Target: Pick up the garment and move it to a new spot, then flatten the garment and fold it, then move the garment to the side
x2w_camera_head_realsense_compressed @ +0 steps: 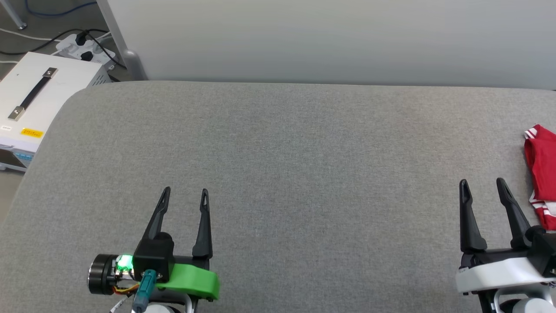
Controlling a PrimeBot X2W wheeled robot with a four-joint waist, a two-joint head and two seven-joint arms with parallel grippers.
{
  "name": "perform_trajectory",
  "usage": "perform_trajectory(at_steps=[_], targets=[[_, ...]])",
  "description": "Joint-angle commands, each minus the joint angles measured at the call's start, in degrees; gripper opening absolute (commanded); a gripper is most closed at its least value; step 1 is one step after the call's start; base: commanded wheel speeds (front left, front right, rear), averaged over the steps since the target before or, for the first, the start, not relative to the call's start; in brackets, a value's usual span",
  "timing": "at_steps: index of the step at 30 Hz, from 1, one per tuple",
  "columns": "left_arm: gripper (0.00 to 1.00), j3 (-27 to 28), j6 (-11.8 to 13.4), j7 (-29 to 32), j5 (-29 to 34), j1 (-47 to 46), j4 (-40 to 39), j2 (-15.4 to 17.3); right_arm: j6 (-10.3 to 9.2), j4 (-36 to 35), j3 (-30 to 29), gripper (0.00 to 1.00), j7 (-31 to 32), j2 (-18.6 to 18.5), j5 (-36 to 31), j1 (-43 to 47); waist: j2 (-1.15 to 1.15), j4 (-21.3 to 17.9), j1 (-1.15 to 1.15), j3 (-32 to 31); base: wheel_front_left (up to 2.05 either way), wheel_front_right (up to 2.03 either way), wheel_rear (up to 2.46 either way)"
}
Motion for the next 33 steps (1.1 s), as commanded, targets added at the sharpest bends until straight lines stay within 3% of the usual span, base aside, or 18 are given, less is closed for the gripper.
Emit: perform_trajectory(at_steps=[1, 19, 20, 33], targets=[[1.00, 0.2, -0.4, -0.3, -0.5, 0.7, -0.2, -0.2, -0.04, -0.4, -0.1, 1.00, -0.1, 0.2, -0.8, 0.8, 0.00, 0.0, 0.01, -0.1, 0.00, 0.00, 0.00], [1.00, 1.1, -1.7, -0.3, -0.2, 1.8, 0.3, -0.6, -0.04, -0.5, 0.8, 1.00, -0.1, 1.0, -2.3, 3.0, 0.00, 0.3, 0.01, -1.2, 0.00, 0.00, 0.00], [0.00, 1.1, -1.7, -0.3, -0.1, 1.8, 0.4, -0.7, -0.04, -0.5, 0.9, 0.00, -0.1, 1.0, -2.3, 3.0, 0.00, 0.3, 0.01, -1.1, 0.00, 0.00, 0.00], [0.00, 1.4, -1.5, 0.9, 0.0, 1.0, 0.2, -0.2, 0.00, -0.4, 0.9, 0.00, 0.9, 1.0, -2.3, 2.2, 0.00, 0.1, 0.01, -1.3, 0.00, 0.00, 0.00]])
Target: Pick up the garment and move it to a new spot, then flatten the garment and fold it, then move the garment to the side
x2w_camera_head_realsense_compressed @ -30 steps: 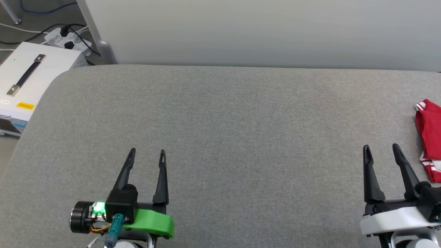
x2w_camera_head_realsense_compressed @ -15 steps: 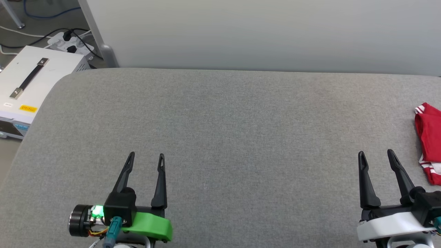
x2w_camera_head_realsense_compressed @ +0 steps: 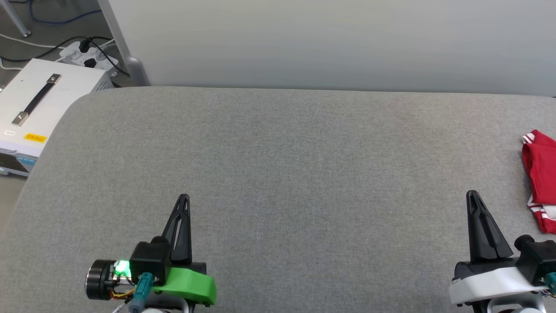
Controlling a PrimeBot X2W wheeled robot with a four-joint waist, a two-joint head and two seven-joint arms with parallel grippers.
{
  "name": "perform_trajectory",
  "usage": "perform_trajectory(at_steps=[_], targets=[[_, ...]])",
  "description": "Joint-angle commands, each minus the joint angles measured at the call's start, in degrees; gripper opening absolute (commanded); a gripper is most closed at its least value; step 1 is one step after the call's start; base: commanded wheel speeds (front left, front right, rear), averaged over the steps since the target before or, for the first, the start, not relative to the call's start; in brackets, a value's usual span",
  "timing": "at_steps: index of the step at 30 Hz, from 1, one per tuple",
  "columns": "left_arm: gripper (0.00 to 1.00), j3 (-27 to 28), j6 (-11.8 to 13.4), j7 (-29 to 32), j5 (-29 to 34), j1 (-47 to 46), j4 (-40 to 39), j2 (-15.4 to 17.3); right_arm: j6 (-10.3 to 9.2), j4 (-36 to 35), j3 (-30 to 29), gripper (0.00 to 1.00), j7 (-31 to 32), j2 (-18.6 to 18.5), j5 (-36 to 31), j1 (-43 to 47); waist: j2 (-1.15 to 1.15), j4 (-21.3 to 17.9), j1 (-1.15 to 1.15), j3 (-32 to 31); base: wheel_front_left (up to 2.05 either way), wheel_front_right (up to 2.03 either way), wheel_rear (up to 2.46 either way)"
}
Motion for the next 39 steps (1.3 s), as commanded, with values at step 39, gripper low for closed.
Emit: perform_trajectory(at_steps=[39], targets=[[0.00, 2.6, -0.6, 4.8, 0.9, -0.4, -0.5, -0.8, -0.02, 1.3, 1.2, 0.00, 4.9, 0.1, -2.3, -1.7, 0.00, -0.9, 0.00, -0.6, 0.00, 0.00, 0.00]])
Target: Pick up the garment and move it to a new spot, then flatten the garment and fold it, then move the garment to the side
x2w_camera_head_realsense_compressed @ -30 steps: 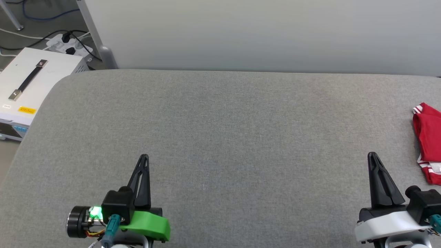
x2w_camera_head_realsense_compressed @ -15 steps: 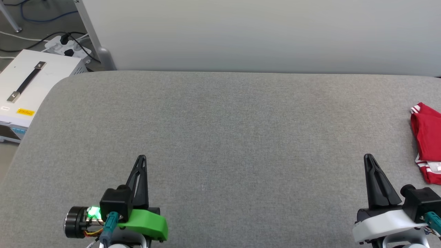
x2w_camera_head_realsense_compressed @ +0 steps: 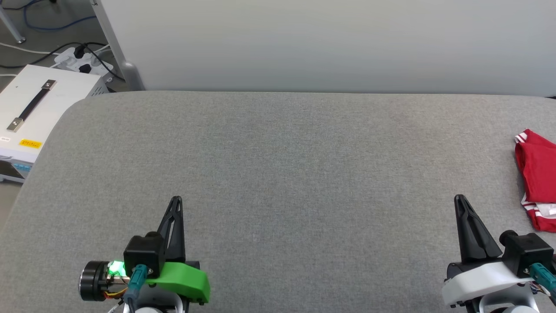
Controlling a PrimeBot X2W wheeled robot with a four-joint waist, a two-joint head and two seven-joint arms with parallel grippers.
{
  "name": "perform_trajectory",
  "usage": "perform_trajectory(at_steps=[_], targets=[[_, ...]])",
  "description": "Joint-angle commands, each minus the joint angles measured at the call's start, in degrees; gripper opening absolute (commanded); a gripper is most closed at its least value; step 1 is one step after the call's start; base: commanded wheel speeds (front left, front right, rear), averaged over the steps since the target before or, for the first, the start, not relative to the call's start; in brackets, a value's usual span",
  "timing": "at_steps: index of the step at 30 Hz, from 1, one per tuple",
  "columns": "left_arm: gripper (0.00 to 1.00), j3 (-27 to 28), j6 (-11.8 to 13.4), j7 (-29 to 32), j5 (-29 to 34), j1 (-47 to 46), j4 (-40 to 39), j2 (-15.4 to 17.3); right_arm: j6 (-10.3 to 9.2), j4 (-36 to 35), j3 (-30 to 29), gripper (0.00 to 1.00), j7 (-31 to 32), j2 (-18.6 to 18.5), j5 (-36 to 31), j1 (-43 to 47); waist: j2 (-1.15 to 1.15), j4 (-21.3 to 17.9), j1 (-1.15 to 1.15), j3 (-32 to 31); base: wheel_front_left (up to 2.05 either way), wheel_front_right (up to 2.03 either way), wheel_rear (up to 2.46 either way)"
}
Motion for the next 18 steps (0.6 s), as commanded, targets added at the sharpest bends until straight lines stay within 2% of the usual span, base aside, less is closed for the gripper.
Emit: perform_trajectory(at_steps=[1, 18], targets=[[0.00, 0.3, -0.2, 0.3, 0.5, -0.3, -0.2, -0.3, -0.02, 0.2, 0.1, 0.00, 0.4, 0.0, -0.7, -1.1, 0.00, 0.0, 0.00, 0.0, 0.00, 0.00, 0.00], [0.00, 1.4, -0.4, 2.3, 0.8, -0.5, -0.4, -0.6, -0.02, 0.7, 0.6, 0.00, 2.4, 0.1, -1.6, -1.7, 0.00, -0.4, 0.00, -0.3, 0.00, 0.00, 0.00]])
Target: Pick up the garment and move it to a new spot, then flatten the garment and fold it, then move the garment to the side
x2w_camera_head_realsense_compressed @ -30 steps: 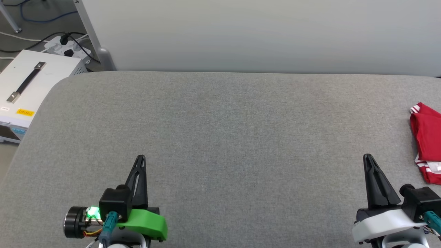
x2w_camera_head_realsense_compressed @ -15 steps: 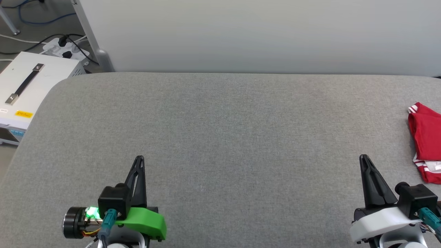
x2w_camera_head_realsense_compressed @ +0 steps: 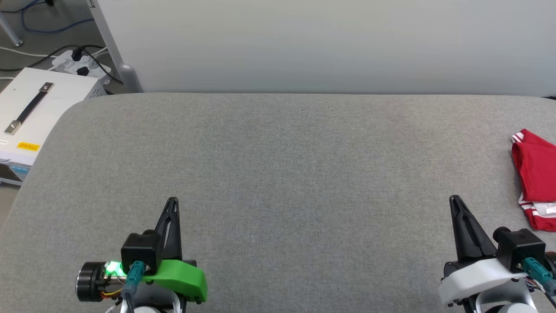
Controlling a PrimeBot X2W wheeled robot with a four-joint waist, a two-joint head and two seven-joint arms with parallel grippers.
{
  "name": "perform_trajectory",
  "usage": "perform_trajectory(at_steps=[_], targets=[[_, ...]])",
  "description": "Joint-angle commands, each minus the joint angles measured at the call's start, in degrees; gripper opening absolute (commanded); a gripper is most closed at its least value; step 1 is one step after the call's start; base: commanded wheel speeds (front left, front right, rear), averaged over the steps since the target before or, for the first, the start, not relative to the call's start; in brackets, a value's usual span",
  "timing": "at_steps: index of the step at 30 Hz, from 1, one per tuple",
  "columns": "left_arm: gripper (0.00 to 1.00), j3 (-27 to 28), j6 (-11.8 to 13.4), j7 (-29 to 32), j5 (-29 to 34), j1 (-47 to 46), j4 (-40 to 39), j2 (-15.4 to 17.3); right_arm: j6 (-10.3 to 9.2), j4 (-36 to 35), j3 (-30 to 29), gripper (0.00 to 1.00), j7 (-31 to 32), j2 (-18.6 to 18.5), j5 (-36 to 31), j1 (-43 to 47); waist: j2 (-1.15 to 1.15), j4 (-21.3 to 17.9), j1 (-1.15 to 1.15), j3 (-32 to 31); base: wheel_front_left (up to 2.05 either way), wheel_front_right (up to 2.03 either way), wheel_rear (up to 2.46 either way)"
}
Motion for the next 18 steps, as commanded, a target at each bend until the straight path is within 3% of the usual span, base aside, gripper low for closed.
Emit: perform_trajectory(at_steps=[1, 18], targets=[[0.00, 0.3, -0.3, 0.4, 0.4, -0.4, -0.3, -0.2, -0.02, 0.3, 0.1, 0.00, 0.3, 0.1, -0.7, -1.1, 0.00, 0.0, 0.00, 0.0, 0.00, 0.00, 0.00], [0.00, 1.3, -0.6, 2.3, 0.7, -0.5, -0.4, -0.5, -0.03, 0.8, 0.6, 0.00, 2.3, 0.1, -1.5, -1.7, 0.00, -0.4, 0.00, -0.3, 0.00, 0.00, 0.00]])
